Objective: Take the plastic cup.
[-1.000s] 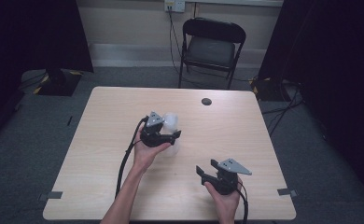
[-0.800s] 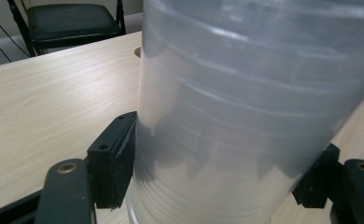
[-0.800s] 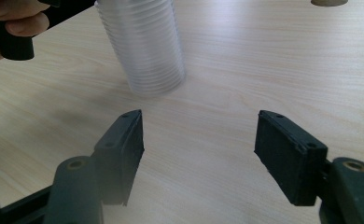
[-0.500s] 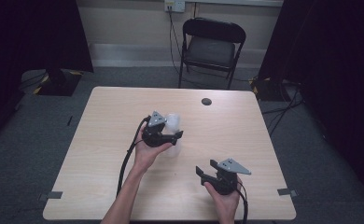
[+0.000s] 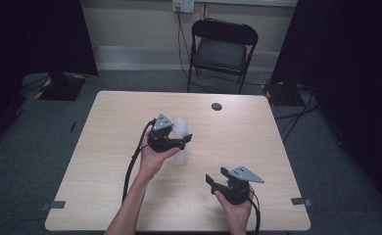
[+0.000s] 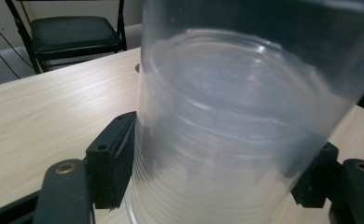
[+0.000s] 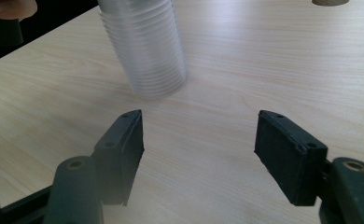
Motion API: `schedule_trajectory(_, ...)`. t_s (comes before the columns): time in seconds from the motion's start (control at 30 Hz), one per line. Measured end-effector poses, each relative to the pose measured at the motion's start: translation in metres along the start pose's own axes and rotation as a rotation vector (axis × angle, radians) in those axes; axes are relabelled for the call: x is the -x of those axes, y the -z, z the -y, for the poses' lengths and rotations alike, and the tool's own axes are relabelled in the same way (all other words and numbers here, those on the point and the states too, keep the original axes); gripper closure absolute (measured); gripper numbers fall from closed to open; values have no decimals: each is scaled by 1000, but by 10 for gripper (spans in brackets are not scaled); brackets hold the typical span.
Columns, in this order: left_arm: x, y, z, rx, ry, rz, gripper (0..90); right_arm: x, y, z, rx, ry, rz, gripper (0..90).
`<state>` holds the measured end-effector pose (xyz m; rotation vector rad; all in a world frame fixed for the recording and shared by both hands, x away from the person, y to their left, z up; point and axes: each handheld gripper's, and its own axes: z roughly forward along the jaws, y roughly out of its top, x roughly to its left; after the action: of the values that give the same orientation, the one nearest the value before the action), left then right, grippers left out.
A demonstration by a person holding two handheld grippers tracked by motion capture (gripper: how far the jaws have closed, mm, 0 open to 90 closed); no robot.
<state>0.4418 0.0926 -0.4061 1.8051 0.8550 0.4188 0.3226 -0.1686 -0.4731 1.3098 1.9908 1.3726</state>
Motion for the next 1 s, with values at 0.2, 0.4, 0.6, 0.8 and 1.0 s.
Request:
schedule_trajectory(0.2,1,6,-5,38,-10,-2,296,0,-1,0,-2,1,-2,322)
schedule_trajectory(0.4,1,9,-11,63,5,15,300,-1,-1,-1,-1,1,-6,322)
schedule_trajectory(0.6,6,12,-17,110,17,24,302,0,-1,-1,-1,-5,-7,322)
schedule_trajectory(0.8,6,15,-23,135,27,22,304,2,-1,0,7,-9,-10,322)
schedule_trajectory(1.0,4,18,-32,142,27,14,307,2,0,0,11,-8,-8,322)
